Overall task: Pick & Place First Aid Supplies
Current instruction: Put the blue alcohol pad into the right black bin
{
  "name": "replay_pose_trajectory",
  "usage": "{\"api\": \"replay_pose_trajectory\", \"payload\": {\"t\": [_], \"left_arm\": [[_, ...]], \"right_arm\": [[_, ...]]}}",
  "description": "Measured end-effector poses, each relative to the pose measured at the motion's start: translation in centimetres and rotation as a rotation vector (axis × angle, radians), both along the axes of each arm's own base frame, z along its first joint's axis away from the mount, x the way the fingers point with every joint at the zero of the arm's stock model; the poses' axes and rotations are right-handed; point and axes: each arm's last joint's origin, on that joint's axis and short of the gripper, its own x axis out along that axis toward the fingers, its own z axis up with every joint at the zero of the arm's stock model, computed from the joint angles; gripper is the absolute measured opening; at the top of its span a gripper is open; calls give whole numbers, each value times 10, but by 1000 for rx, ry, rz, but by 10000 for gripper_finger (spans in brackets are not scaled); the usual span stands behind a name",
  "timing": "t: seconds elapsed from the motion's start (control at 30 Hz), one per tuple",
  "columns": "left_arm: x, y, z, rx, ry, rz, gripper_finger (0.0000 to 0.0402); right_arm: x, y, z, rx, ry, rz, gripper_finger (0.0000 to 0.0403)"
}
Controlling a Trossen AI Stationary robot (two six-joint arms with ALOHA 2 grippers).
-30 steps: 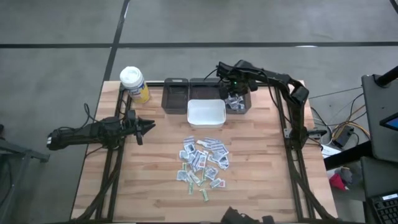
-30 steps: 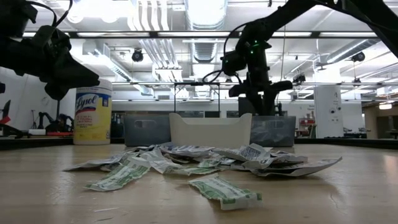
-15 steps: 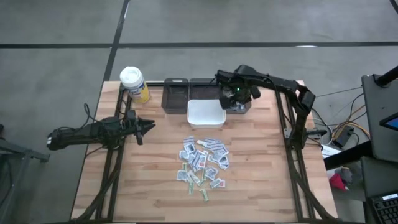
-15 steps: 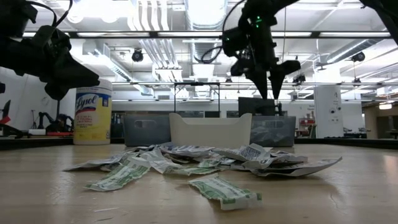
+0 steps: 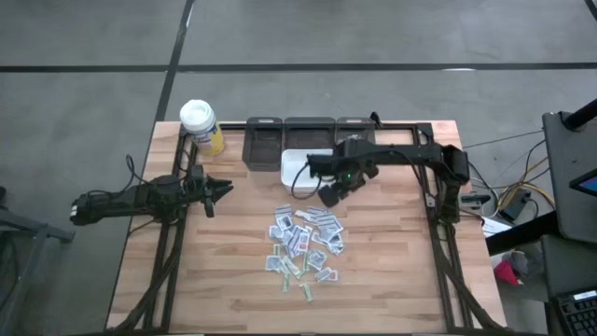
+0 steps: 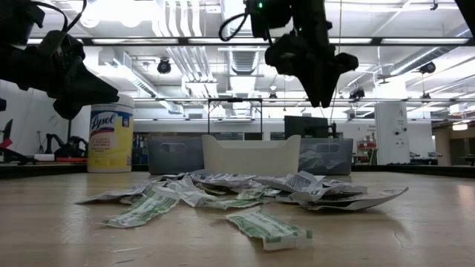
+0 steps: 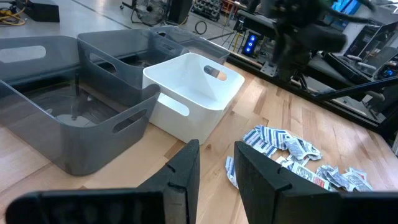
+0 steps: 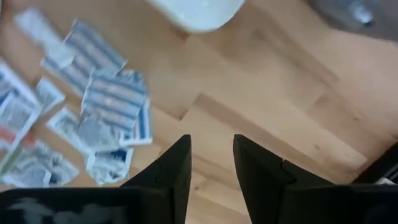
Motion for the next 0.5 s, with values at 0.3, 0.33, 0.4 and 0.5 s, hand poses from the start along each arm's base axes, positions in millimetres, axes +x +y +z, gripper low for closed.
{"api": "replay_pose_trajectory", "payload": {"t": [0.3, 0.33, 0.4, 0.5], "left_arm": [[0, 0, 0, 0, 0, 0, 94], [0, 0, 0, 0, 0, 0, 94], [0, 0, 0, 0, 0, 0, 94], [0, 0, 0, 0, 0, 1, 94]], "right_arm": [[2, 41, -17, 9, 4, 118, 113], [2, 44, -19, 10, 7, 128, 114], [0, 51, -22, 12, 17, 149, 113], [-1, 57, -26, 14, 25, 187, 114]]}}
